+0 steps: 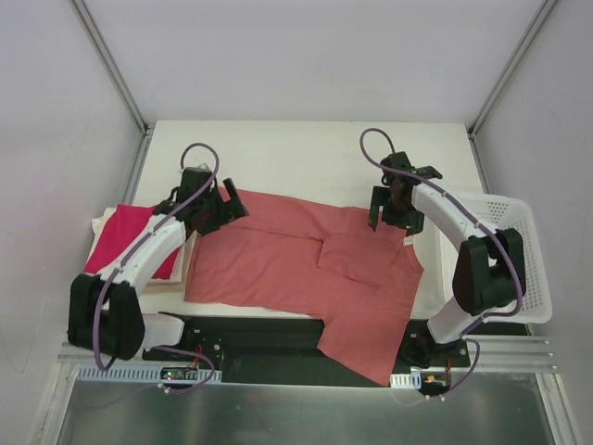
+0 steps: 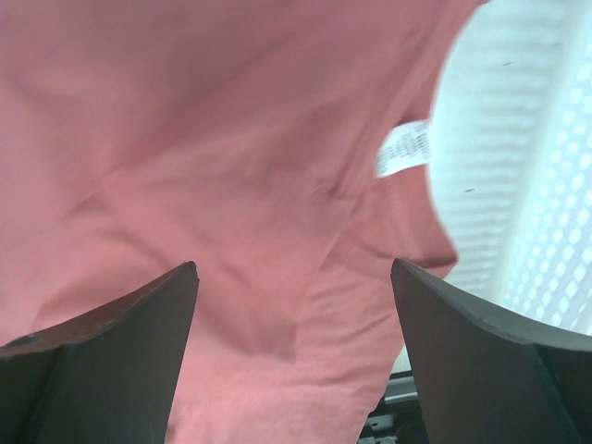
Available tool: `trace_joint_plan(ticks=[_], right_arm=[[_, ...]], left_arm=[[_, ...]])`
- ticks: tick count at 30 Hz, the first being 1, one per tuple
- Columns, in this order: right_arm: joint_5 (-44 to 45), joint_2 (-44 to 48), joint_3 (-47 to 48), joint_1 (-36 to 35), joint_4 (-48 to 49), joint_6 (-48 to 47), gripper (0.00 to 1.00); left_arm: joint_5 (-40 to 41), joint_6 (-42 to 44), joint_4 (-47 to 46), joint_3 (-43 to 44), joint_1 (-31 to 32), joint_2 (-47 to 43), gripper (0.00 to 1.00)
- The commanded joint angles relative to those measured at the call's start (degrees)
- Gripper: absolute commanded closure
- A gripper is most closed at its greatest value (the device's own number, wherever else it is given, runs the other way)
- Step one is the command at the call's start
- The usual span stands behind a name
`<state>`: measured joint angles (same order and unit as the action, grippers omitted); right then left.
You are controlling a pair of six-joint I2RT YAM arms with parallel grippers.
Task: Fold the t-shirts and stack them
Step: Fold the tshirt
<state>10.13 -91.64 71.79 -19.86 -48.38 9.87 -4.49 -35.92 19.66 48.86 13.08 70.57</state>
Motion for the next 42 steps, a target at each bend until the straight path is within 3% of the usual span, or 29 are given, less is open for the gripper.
trace_joint_plan(ticks=[1,8,14,17,18,21,22,23,25,36,42], right_arm=[[3.14,-5.12,2.56,5.52,1.18,-0.9,0.14],[4.73,-11.54,4.85,11.06,4.15,-1.43,0.2],[2.53,-15.84,6.78,12.47,8.12,-1.52,0.26],[2.0,-18.48,8.19,13.26,8.39,-1.52,0.4],[2.52,-18.84,8.54,13.44,8.65,-1.52,0.54],[2.36,-20.07,8.98,14.32,9.97,-2.13,0.72],[2.18,-20.51,9.59,14.84,10.41,-2.4,0.74],[1.83,-20.6,9.86,14.85,10.93,-2.66,0.89],[1.82,-20.95,10.65,15.28,12.08,-3.36,0.97],[6.74,-27.27,23.74,15.81,7.61,-13.02,0.99],[4.81,-33.07,32.26,16.52,4.96,-16.28,0.99]], left_arm=[[-1.57,2.79,-4.45,8.24,0.01,10.27,0.01],[0.1,3.84,-4.89,17.14,-0.07,26.18,0.01],[0.45,3.58,-5.07,19.96,-0.77,32.17,0.01],[2.38,3.05,-5.07,18.73,-1.48,32.7,0.01],[2.73,3.05,-4.98,18.47,-1.83,32.79,0.01],[3.17,2.88,-4.98,17.68,-2.97,33.06,0.01],[3.43,2.88,-5.07,17.24,-3.06,33.06,0.01],[3.78,2.79,-5.07,17.06,-3.24,33.06,0.01],[4.14,2.61,-5.07,16.71,-3.41,33.14,0.01],[5.72,1.21,-4.9,18.02,-5.08,36.13,0.01],[5.11,-0.2,-4.81,20.3,-5.61,38.94,0.01]])
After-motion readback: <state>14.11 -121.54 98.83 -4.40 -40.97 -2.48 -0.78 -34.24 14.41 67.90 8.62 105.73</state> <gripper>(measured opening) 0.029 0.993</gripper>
